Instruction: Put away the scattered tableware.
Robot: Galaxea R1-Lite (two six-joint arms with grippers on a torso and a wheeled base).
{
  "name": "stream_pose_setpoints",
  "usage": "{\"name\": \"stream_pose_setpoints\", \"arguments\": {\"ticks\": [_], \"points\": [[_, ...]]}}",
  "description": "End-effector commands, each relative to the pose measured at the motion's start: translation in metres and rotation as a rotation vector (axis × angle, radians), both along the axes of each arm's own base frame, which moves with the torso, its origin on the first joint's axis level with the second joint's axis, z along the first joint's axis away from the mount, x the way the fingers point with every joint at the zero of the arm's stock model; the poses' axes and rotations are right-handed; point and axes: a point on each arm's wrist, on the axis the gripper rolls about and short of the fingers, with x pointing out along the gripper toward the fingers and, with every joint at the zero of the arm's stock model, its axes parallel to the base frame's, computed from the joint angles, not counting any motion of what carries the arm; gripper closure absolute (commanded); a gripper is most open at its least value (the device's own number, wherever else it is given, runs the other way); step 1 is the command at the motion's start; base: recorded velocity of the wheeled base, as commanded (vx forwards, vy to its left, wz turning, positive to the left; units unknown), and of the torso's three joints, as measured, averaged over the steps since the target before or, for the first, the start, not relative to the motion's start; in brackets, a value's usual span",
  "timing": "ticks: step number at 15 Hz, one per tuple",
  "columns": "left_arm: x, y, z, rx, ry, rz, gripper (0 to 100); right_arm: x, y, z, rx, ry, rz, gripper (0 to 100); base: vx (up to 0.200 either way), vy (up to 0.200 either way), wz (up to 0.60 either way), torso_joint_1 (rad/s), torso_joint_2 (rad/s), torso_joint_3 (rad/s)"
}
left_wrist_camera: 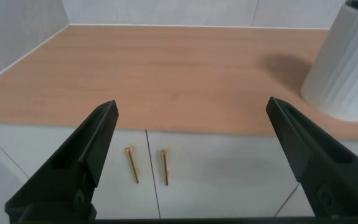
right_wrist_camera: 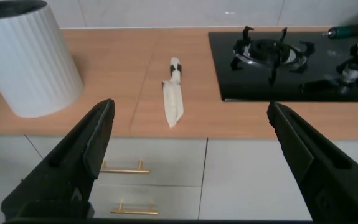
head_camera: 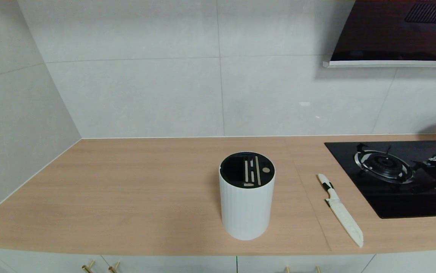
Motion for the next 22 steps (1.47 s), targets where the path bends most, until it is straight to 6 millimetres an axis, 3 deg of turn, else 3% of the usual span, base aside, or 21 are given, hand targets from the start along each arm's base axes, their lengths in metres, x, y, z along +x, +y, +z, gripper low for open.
{"name": "stream_pose_setpoints", "arguments": {"ticks": [1, 5, 16, 19, 22], "points": [[0.000, 0.000, 0.000, 0.000, -0.001, 0.001, 0, 0.000, 0.000, 0.000, -0.001, 0.001, 0.000, 0, 0.000, 0.000, 0.00, 0.188, -0.38, -0.207], [0.000, 0.000, 0.000, 0.000, -0.001, 0.001, 0, 0.000, 0.000, 0.000, -0.001, 0.001, 0.000, 0, 0.000, 0.000, 0.00, 0.165, -0.35, -0.184], [0.000, 0.000, 0.000, 0.000, -0.001, 0.001, 0, 0.000, 0.000, 0.001, -0.030, -0.002, 0.005, 0, 0.000, 0.000, 0.00, 0.003, -0.01, -0.004], [0.000, 0.000, 0.000, 0.001, -0.001, 0.001, 0, -0.001, -0.001, 0.064, 0.004, -0.054, 0.082, 0, 0.000, 0.000, 0.00, 0.000, 0.00, 0.000], [0.000, 0.000, 0.000, 0.000, -0.001, -0.001, 0, 0.043, 0.002, 0.101, -0.005, 0.147, 0.095, 0, 0.000, 0.000, 0.00, 0.000, 0.00, 0.000]]}}
